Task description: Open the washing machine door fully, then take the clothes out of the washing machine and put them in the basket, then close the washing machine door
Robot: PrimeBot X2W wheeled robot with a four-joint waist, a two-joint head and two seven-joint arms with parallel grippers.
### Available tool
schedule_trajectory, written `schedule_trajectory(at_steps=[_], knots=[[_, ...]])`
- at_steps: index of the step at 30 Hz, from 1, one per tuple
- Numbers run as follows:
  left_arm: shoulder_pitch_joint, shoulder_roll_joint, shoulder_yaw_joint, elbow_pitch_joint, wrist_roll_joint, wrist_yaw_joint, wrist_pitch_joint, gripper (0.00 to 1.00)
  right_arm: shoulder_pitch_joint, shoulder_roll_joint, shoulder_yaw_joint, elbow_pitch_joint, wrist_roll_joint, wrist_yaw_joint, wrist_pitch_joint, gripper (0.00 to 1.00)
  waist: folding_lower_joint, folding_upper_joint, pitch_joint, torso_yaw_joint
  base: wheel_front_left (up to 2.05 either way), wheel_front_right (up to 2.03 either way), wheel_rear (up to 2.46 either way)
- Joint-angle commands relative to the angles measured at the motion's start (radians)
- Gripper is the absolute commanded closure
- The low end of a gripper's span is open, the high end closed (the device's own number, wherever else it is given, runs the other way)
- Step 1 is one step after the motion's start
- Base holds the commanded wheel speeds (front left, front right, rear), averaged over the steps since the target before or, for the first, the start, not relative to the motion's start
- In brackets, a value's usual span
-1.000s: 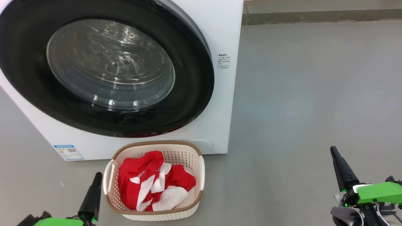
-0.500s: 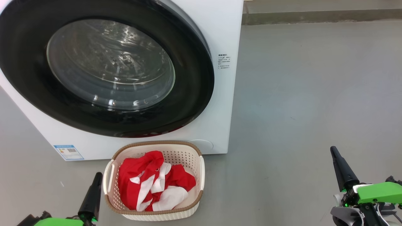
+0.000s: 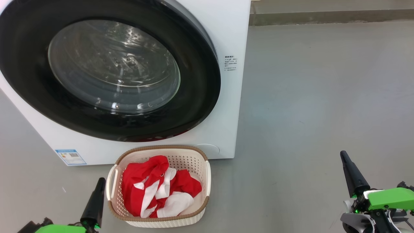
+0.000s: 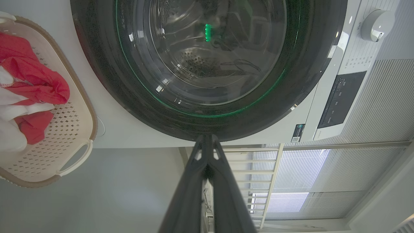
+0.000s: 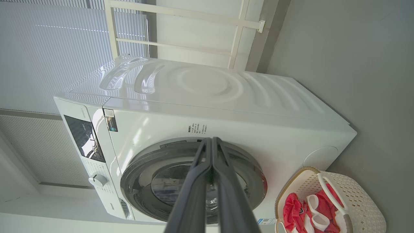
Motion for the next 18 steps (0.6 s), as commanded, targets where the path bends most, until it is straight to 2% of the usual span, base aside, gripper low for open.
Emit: schedule_trajectory(at_steps=[1,18], knots=[[-0.040,0.010,0.028,-0.021,-0.007,-0.007,0.003,1.00,-0.042,-0.008,0.015,-0.030,0.006,-0.001,0.007,1.00,0.0000,0.0000,0.000,0.000,0.00,0.00,0.00],[-0.040,0.010,0.028,-0.021,-0.007,-0.007,0.003,1.00,-0.042,-0.008,0.015,-0.030,0.006,-0.001,0.007,1.00,0.0000,0.0000,0.000,0.000,0.00,0.00,0.00]])
